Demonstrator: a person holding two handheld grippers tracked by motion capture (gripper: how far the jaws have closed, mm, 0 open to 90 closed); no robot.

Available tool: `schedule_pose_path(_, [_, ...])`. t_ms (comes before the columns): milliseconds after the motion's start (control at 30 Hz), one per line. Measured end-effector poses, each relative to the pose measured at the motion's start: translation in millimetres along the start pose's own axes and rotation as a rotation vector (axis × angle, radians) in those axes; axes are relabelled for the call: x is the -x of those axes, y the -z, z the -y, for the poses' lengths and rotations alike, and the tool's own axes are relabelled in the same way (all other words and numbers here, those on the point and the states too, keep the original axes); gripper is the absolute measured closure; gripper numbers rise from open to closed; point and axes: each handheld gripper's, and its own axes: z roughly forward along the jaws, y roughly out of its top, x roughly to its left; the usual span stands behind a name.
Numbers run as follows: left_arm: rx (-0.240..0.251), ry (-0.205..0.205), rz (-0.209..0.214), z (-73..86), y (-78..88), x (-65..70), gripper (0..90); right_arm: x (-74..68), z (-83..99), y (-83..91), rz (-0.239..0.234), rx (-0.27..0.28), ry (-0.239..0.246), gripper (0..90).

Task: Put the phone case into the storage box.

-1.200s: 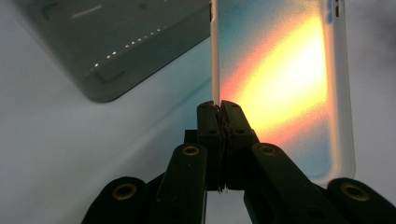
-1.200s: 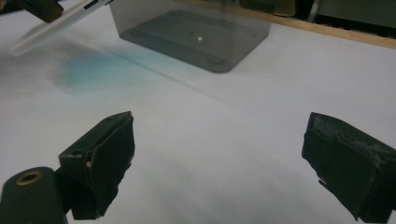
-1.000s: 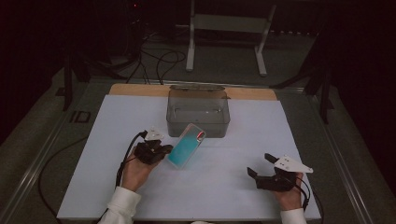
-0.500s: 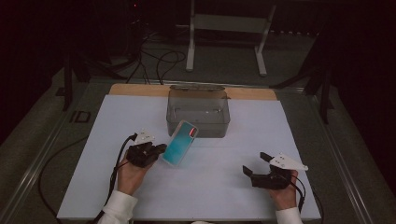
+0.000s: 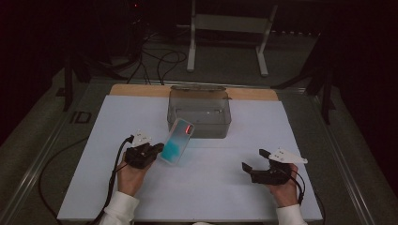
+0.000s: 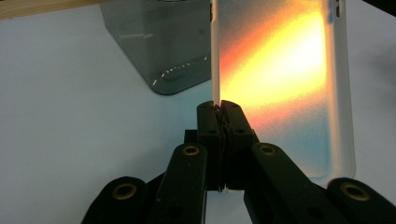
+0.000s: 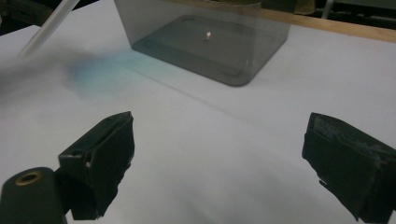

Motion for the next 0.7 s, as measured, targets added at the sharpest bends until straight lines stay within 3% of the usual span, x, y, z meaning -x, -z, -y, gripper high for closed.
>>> schedule_pose_path(200, [0.028, 0.004, -0.039, -0.4, 3.3, 0.8, 88.8, -0.7, -8.3, -5.9, -0.003, -0.026, 0.007, 9.3])
schedule_pose_path(367, [0.036, 0.015, -0.05, -0.2, 3.9, -0.3, 88.8, -0.5, -16.5, -7.7, -0.012, -0.022, -0.005, 9.4])
schedule_pose_path(533, [0.04, 0.018, -0.052, -0.3, 4.0, -0.1, 88.8, -4.8, -23.4, -16.2, -0.009, -0.068, 0.015, 9.4])
schedule_pose_path(700, [0.049, 0.018, -0.065, -0.7, 5.6, -0.1, 88.8, -9.7, -29.6, -21.8, -0.031, -0.056, 0.015, 9.4])
